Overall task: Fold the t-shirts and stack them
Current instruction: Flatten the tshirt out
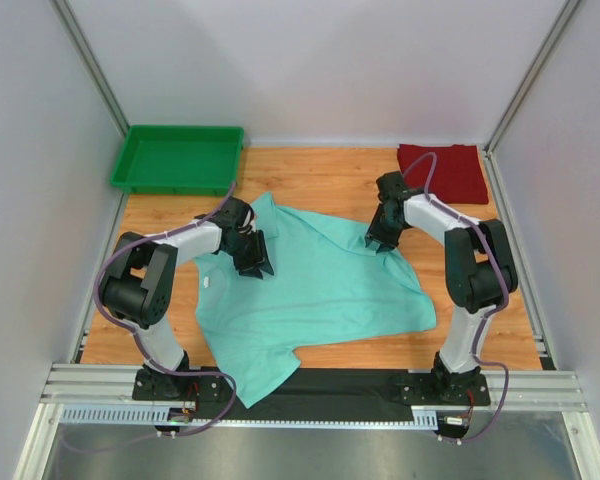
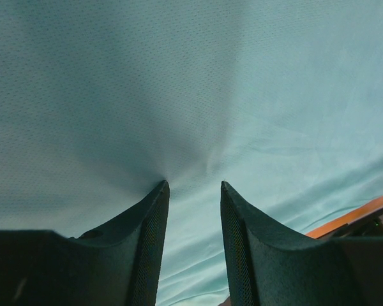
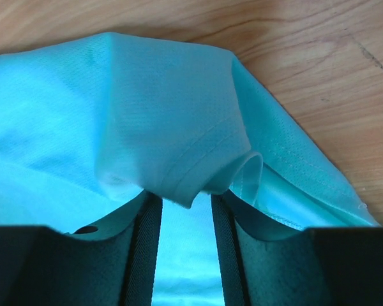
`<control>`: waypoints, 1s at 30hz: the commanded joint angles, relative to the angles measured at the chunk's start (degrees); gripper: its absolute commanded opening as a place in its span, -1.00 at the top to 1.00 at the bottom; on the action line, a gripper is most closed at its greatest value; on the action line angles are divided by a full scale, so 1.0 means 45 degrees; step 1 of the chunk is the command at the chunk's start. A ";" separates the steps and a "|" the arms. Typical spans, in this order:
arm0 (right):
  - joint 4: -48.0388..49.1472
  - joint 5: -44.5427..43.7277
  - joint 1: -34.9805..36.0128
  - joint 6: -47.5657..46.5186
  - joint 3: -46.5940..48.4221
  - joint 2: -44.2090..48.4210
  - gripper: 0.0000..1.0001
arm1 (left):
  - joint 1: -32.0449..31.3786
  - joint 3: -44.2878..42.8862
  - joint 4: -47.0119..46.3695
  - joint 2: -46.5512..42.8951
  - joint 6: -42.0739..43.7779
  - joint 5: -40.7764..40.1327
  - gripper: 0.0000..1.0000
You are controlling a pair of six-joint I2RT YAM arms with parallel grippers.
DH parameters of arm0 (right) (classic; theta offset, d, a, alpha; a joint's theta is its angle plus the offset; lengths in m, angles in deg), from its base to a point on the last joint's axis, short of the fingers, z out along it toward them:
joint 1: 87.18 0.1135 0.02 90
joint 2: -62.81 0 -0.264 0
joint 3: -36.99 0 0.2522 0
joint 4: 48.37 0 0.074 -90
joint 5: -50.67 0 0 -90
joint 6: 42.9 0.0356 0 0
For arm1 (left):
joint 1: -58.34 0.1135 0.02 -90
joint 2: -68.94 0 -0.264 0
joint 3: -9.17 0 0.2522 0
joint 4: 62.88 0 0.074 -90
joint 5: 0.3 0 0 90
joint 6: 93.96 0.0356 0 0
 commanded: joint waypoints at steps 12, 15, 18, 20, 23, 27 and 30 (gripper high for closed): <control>0.0030 -0.0065 0.0036 0.0008 0.0085 0.0470 0.99 | -0.0091 0.0305 0.0609 -0.0782 0.0449 -0.0145 0.09; -0.0363 0.0187 0.0016 0.0750 0.0651 0.0881 0.99 | -0.0110 0.0579 0.0532 -0.0958 0.0429 -0.0223 0.08; 0.0084 0.0442 -0.0295 0.1628 0.1763 0.0494 0.99 | -0.0130 0.0736 0.0473 -0.1037 0.0390 -0.0282 0.09; 0.0748 0.0579 -0.0822 0.1981 0.2640 -0.0111 0.95 | -0.0149 0.0755 0.0473 -0.1095 0.0390 -0.0263 0.09; 0.0967 0.0693 -0.1622 0.1709 0.4943 -0.1790 0.66 | -0.0188 0.0716 0.0550 -0.1290 0.0371 -0.0166 0.10; 0.0208 0.1557 -0.1898 0.0014 0.6762 -0.2556 0.17 | -0.0247 0.0580 0.1096 -0.2419 0.0429 -0.0223 -0.15; -0.0909 0.0152 -0.1664 -0.1512 0.6087 -0.1155 0.07 | -0.0227 0.0365 0.1702 -0.3454 0.0566 -0.0496 -0.20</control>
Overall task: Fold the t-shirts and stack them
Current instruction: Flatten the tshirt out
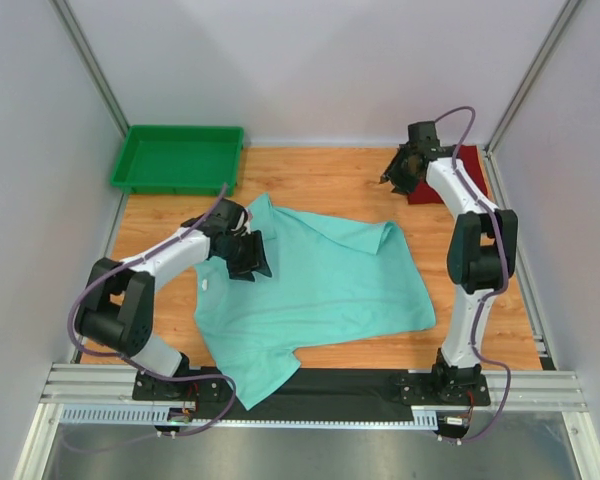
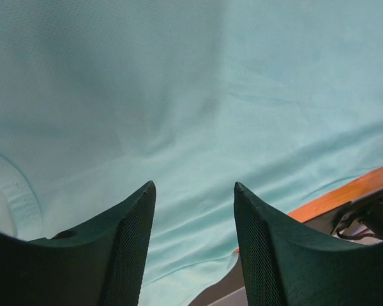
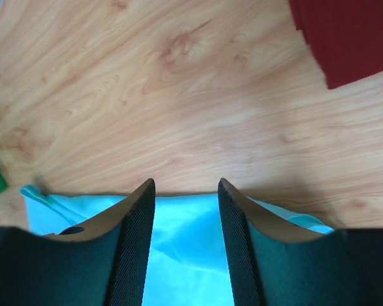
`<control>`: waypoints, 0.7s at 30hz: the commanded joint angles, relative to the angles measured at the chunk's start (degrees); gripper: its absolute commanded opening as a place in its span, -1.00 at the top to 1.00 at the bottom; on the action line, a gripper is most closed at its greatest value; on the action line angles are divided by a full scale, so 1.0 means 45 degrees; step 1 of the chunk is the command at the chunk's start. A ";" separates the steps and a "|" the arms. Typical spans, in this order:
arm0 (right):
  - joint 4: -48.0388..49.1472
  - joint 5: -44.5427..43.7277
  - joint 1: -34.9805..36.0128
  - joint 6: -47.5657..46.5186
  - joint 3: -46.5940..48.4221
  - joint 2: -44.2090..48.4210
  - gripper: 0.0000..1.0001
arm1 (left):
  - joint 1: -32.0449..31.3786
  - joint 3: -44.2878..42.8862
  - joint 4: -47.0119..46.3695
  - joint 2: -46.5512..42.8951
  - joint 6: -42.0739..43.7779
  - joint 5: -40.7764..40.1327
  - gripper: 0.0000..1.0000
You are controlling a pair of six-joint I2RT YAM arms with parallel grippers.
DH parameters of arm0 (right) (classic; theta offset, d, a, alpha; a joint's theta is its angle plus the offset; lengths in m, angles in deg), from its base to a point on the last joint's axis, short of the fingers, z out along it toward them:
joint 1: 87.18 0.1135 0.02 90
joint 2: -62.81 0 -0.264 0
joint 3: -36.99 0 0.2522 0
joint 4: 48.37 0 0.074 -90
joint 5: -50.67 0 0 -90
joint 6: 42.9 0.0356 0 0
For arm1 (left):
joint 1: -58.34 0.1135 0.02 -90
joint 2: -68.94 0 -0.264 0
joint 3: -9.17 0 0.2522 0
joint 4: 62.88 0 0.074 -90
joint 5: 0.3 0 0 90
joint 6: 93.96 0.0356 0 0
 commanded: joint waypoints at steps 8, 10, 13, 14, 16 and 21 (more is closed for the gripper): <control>0.0182 -0.0594 0.2030 -0.1952 -0.6138 0.5163 0.05 | -0.0043 -0.0443 0.0943 -0.1752 0.0314 -0.0124 -0.11; 0.1252 -0.0515 0.2148 -0.1385 -0.7278 0.5965 0.00 | -0.0062 -0.0287 0.0865 -0.1459 0.0236 -0.0006 -0.11; 0.2272 -0.0281 0.2207 -0.0543 -0.8512 0.5871 -0.02 | -0.0043 0.0219 0.0319 -0.1361 -0.0135 0.0209 -0.09; 0.2526 -0.0261 0.2265 -0.0542 -0.8611 0.5695 -0.01 | -0.0043 0.0338 0.0047 -0.1361 -0.0213 0.0248 -0.08; 0.2627 -0.0417 0.2499 -0.0795 -0.8359 0.4821 0.04 | -0.0043 0.0591 -0.0092 -0.1321 -0.0448 0.0268 -0.04; 0.1829 -0.0925 0.2851 -0.0953 -0.7811 0.3702 0.41 | -0.0062 0.0925 -0.0229 -0.1244 -0.0624 0.0288 0.10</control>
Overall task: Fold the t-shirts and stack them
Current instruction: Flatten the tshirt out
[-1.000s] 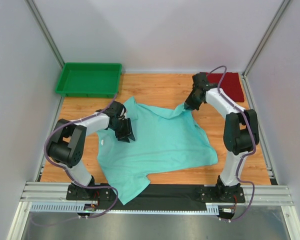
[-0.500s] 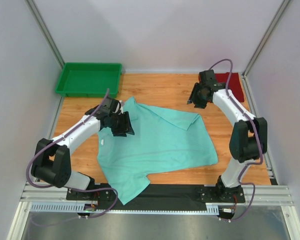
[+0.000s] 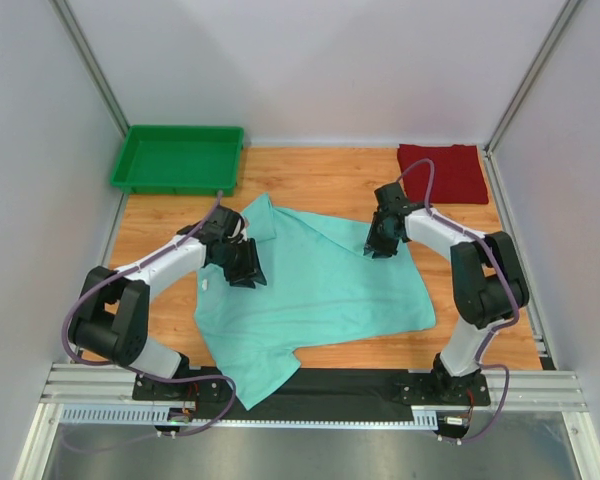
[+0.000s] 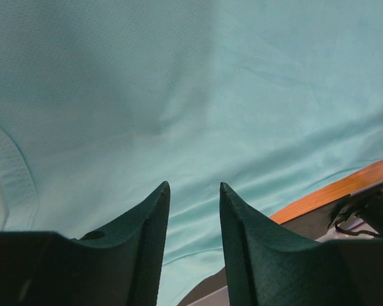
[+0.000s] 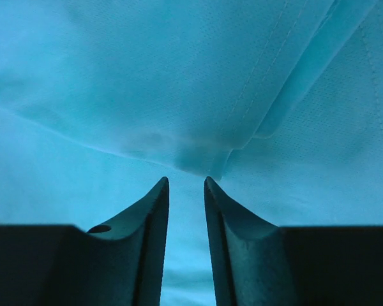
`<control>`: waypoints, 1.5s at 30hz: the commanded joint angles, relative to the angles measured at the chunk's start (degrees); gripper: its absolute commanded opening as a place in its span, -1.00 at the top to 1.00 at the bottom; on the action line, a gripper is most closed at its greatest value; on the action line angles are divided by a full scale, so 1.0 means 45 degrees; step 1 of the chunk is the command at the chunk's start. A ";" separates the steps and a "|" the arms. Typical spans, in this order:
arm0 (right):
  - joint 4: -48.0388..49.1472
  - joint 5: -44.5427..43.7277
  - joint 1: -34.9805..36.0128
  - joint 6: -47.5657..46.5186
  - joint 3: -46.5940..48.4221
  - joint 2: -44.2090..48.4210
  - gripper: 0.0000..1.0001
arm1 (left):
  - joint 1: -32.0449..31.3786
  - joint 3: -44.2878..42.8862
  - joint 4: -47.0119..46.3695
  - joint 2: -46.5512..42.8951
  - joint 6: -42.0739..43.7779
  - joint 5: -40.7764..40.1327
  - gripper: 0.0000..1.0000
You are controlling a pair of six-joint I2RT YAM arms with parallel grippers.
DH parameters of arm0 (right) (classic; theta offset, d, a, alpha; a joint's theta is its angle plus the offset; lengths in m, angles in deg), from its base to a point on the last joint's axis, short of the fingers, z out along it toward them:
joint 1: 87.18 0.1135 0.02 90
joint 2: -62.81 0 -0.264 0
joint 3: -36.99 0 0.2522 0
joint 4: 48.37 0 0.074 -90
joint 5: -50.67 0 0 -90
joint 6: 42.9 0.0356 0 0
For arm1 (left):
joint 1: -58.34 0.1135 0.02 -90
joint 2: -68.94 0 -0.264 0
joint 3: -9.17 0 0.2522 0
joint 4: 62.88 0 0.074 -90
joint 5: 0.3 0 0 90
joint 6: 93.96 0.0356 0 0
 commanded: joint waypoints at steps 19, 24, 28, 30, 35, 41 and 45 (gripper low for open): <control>-0.1134 -0.2660 0.0502 -0.0210 0.2042 -0.2136 0.33 | -0.0062 0.0812 -0.0234 -0.0049 -0.0382 -0.0160 0.14; -0.1543 -0.3071 0.0502 -0.0366 0.2666 -0.2663 0.48 | -0.0062 0.0734 0.0118 0.0458 -0.0324 -0.0454 0.14; -0.1876 -0.3129 0.0502 -0.0503 0.3213 -0.2899 0.80 | -0.0062 0.0851 0.0333 0.0694 -0.0304 -0.0726 0.14; -0.1993 -0.3343 0.0502 -0.0659 0.3389 -0.2704 0.87 | -0.0062 0.1007 0.0391 0.0713 -0.0304 -0.0824 0.15; -0.1702 -0.3931 0.0425 -0.1477 0.4401 -0.2839 0.90 | -0.0062 0.1417 0.0431 0.0694 -0.0265 -0.0884 0.15; -0.1018 -0.4653 0.0015 -0.2923 0.9025 -0.5688 0.92 | -0.0082 0.2023 0.0547 0.0519 -0.0226 -0.0591 0.15; -0.1994 -0.4965 -0.0123 -0.3547 1.2158 -0.6650 0.93 | -0.0140 0.2335 0.0996 -0.0223 -0.0031 -0.0610 0.15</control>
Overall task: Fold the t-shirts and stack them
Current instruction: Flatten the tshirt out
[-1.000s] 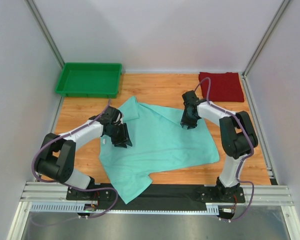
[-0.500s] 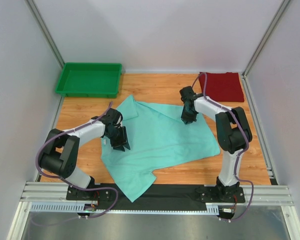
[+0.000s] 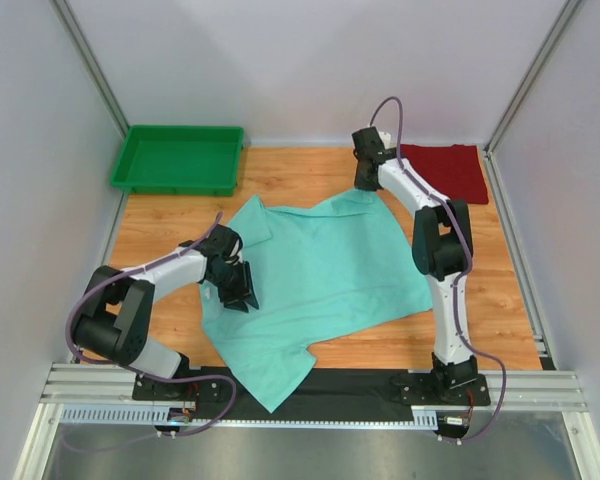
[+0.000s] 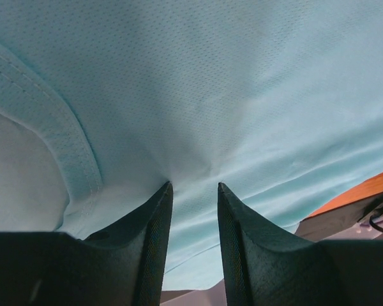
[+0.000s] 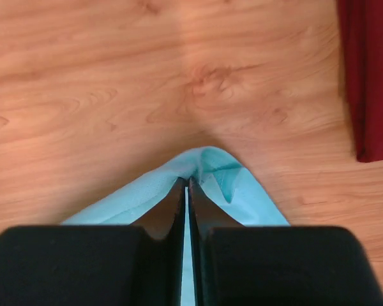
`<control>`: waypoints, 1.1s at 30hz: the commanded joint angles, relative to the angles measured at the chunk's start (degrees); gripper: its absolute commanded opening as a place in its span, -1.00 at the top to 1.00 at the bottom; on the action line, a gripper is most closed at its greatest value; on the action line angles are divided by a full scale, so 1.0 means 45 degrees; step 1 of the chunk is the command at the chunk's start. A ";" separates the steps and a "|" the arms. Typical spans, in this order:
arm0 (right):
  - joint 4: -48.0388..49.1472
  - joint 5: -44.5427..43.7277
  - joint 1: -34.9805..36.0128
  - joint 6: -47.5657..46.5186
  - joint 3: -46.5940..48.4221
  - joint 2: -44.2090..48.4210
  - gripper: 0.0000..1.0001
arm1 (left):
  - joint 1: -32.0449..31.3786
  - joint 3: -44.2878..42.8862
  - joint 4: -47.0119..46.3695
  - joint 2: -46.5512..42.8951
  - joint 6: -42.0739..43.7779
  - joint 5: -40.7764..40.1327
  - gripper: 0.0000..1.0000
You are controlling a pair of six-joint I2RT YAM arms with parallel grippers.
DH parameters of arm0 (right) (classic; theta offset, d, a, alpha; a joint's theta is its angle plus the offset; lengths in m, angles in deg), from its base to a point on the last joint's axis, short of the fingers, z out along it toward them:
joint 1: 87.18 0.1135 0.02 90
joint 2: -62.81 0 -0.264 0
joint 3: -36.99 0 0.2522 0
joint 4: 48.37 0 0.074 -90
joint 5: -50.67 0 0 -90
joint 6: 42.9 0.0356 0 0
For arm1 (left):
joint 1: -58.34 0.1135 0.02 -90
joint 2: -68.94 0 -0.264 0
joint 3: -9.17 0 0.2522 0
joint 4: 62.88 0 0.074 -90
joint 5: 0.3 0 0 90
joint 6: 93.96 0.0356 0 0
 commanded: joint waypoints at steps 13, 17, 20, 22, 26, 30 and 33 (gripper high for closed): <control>-0.0831 0.0128 -0.0016 -0.1172 -0.1261 0.3177 0.10 | -0.0267 -0.1179 0.2348 -0.4730 0.0686 -0.1427 -0.35; -0.0091 0.1167 0.0356 -0.0063 -0.4852 0.5090 0.11 | -0.0248 -0.2135 0.1605 -0.3410 0.1543 -0.2503 -0.38; 0.0395 0.1890 0.0356 0.0663 -0.7471 0.6496 0.14 | -0.0248 -0.3364 0.1058 -0.1576 0.2558 -0.3207 -0.35; 0.0632 0.2068 0.0337 0.0996 -0.9036 0.7276 0.16 | -0.0248 -0.4166 0.0317 -0.0711 0.3240 -0.3423 -0.37; 0.0594 0.2321 0.0258 0.1094 -1.0034 0.7593 0.22 | -0.0267 -0.5594 -0.0447 0.1886 0.4258 -0.3989 -0.46; 0.0769 0.2535 0.0200 0.1503 -1.0699 0.7847 0.25 | -0.0268 -0.7016 -0.0565 0.3606 0.4963 -0.5061 -0.49; 0.1082 0.3474 0.0180 0.2245 -1.1402 0.7711 0.30 | -0.0287 -0.7449 -0.0837 0.4331 0.5256 -0.5142 -0.50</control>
